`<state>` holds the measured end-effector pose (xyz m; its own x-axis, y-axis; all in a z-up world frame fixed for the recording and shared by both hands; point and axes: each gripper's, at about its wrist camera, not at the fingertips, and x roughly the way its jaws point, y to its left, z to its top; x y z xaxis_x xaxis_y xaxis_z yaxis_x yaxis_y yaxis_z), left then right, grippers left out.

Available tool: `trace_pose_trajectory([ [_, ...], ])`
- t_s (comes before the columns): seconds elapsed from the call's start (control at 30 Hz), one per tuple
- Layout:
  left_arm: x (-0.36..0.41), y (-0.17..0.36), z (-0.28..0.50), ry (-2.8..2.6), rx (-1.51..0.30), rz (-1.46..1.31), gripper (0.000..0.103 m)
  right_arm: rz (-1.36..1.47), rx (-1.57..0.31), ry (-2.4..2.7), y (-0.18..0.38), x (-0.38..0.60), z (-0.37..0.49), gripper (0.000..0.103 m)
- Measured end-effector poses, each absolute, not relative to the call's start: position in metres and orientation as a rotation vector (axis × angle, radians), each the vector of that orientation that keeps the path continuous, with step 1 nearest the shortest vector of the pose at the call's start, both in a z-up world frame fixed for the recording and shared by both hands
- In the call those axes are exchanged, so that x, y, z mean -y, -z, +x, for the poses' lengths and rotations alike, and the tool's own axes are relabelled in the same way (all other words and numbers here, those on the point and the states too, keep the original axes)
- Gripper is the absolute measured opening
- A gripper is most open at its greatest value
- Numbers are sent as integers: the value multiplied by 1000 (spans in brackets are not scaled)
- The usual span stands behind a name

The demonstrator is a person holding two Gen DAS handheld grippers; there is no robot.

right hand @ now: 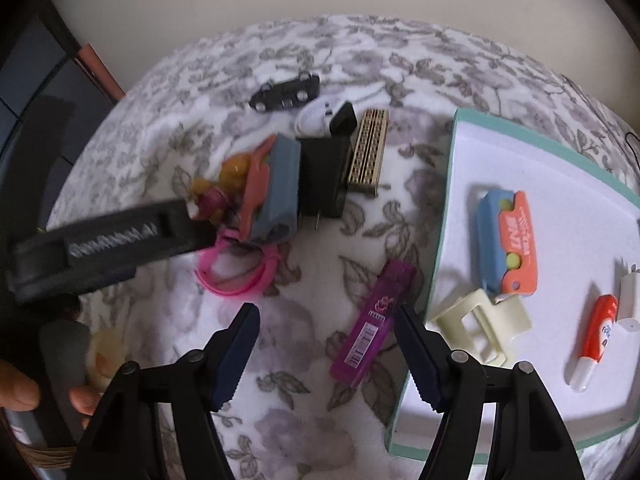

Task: Organize rigid objects
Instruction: 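Move both tools back toward the remaining items beside the tray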

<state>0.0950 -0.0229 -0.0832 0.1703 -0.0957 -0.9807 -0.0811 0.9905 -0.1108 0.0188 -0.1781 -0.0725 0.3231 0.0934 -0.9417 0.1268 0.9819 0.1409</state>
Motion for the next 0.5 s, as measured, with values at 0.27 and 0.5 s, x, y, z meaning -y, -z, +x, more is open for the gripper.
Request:
trace_pose_trajectory([
  [0.27,12,82,95,-3,-1404,-184,101,115,-1288,38,83,161,26,72],
  [0.5,9,84,95,6,-1411,-200,101,167,-1286,-42,82,157,28,55],
])
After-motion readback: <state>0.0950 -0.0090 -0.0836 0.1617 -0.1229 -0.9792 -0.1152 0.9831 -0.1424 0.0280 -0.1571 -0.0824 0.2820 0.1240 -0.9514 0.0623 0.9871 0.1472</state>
